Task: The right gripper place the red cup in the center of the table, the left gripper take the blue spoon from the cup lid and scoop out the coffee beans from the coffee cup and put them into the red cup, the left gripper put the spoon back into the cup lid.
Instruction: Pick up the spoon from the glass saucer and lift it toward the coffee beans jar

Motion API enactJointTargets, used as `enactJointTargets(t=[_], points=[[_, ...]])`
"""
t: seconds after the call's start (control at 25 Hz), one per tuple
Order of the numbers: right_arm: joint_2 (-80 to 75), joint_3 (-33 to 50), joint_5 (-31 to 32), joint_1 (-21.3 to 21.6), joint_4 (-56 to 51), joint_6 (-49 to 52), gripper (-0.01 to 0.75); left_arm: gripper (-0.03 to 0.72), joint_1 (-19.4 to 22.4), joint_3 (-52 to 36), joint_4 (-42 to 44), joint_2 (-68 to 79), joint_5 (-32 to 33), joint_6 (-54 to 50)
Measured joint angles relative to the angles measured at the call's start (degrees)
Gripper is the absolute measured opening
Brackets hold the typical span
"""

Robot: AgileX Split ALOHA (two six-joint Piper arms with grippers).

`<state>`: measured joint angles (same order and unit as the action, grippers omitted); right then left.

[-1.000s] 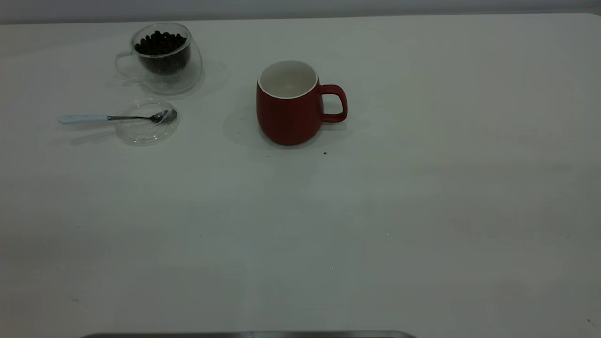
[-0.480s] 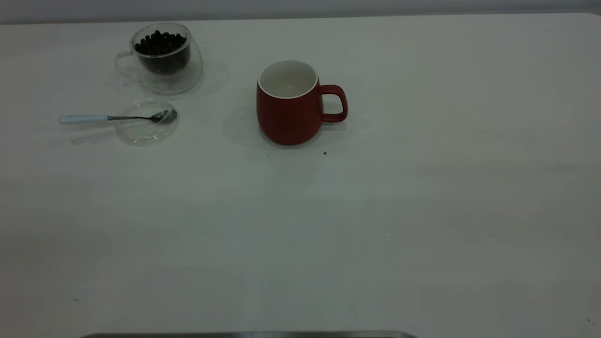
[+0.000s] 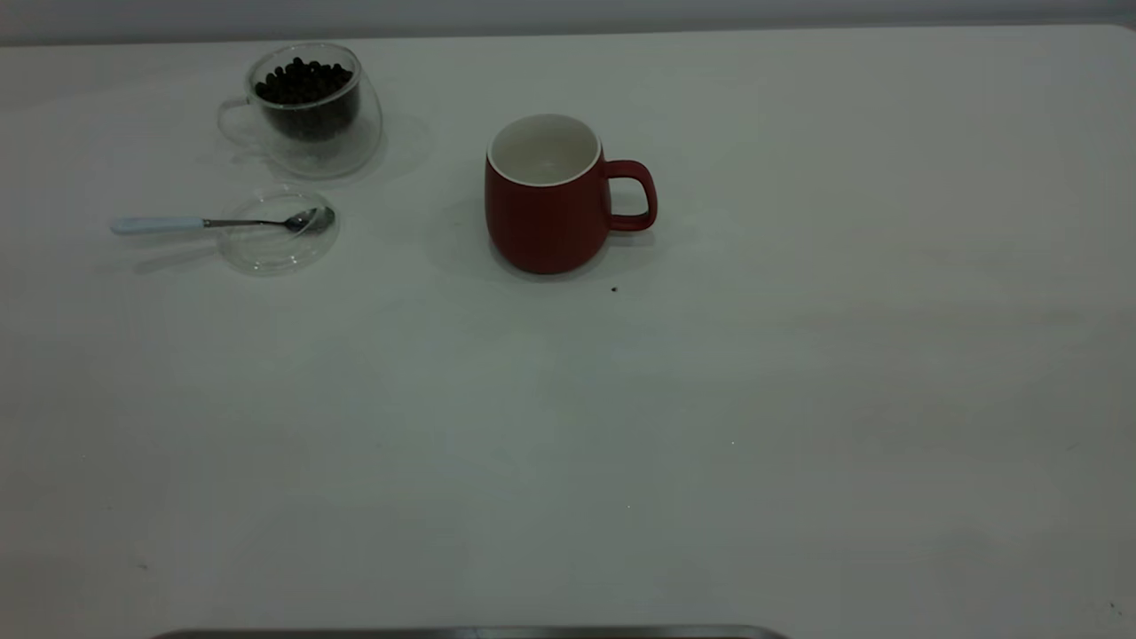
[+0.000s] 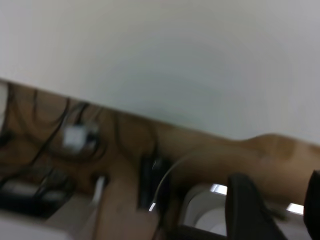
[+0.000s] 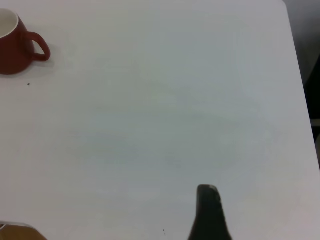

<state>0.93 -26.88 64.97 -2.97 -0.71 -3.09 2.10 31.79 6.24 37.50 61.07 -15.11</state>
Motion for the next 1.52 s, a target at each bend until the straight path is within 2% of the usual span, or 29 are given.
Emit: enactJointTargets(t=[0.16,0.36,0.44,0.52,0.64,0.84,0.92,1.0,1.16,1.44,1.52], points=[[0.0,0.0,0.0,0.0,0.0,0.0,0.582,0.342,0.0,2.3,5.4,17.1,-7.5,0.0],[0.0,0.0,0.0,0.0,0.0,0.0,0.582,0.342,0.1,14.2,11.7,35.5,-9.3,-4.3],[0.0,0.0,0.0,0.0,0.0,0.0,0.582,0.342,1.7,20.6,11.9,42.1,-9.7,-6.2],[0.0,0.0,0.0,0.0,0.0,0.0,0.582,0.342,5.0,26.2,9.9,47.4,-10.3,-6.8],[0.0,0.0,0.0,0.0,0.0,0.0,0.582,0.342,13.9,33.2,1.8,54.5,-10.6,-2.4],[0.0,0.0,0.0,0.0,0.0,0.0,0.582,0.342,29.8,37.6,-24.4,64.6,-9.5,16.9],[0.0,0.0,0.0,0.0,0.0,0.0,0.582,0.342,34.5,37.6,-33.9,68.4,-8.6,25.1],[0.0,0.0,0.0,0.0,0.0,0.0,0.582,0.342,37.4,37.8,-40.6,72.5,-7.8,32.8],[0.0,0.0,0.0,0.0,0.0,0.0,0.582,0.342,38.7,37.9,-46.7,80.0,-6.6,46.0],[0.0,0.0,0.0,0.0,0.0,0.0,0.582,0.344,38.3,38.1,-52.6,91.1,-8.2,61.3],[0.0,0.0,0.0,0.0,0.0,0.0,0.582,0.367,38.2,38.3,-56.0,93.2,-9.1,65.4]])
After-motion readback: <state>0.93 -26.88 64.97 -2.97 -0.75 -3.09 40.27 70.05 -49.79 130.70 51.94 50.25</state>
